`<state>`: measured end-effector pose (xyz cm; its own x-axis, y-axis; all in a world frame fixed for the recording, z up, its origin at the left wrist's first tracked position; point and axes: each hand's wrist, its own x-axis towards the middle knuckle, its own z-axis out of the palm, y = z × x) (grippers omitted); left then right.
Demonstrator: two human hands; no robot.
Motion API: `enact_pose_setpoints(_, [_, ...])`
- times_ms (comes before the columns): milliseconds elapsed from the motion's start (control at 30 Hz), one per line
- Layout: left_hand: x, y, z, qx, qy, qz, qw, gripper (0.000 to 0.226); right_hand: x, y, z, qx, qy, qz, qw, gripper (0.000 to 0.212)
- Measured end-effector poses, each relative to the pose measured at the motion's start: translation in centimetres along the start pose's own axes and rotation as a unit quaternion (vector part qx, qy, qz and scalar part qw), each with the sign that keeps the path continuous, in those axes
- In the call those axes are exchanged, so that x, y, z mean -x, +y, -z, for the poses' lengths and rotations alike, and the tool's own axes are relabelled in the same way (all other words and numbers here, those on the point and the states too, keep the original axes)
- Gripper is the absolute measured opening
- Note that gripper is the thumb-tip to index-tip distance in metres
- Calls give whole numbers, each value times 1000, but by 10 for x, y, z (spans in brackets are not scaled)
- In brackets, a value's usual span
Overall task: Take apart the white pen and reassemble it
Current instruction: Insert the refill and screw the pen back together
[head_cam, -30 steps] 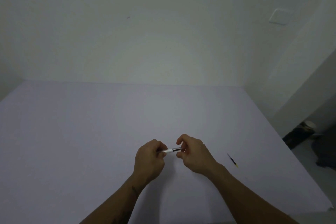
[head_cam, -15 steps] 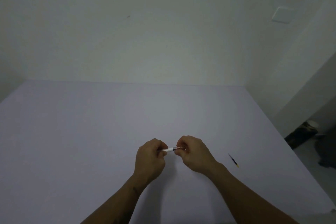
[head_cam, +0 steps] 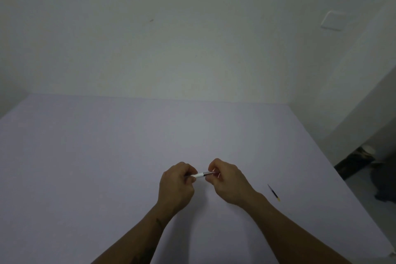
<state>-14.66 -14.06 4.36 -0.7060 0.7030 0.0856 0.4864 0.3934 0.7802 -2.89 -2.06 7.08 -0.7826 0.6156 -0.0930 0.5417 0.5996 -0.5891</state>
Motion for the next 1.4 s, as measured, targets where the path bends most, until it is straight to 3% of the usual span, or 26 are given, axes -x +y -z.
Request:
enact_pose_setpoints(100, [-1, 0, -2, 4, 0, 8, 1000, 14, 0, 2, 2, -4, -6, -4, 1000, 27])
enact_pose_setpoints(433, [-5, 0, -4, -11, -4, -16, 1000, 13, -8, 8, 0, 42, 3, 27, 999, 9])
enact_pose_setpoints(867, [-1, -2, -9, -78, 14, -63, 995, 9, -9, 19, -8, 42, -7, 11, 999, 14])
enact_pose_setpoints(933, [0, -1, -10, -65, 23, -46, 997, 7, -8, 23, -5, 12, -4, 13, 1000, 14])
enact_pose_setpoints(1067, [-4, 3, -10, -50, 18, 16, 998, 8, -9, 44, 9, -42, 6, -37, 998, 41])
enact_pose_setpoints(1267, [-5, -1, -22, -47, -27, 57, 997, 11, -13, 85, 10, 16, 1, -98, 995, 36])
enact_pose_setpoints(1400, [2, -7, -34, -60, -59, 83, 993, 10, -10, 105, 3, 67, -41, -105, 991, 50])
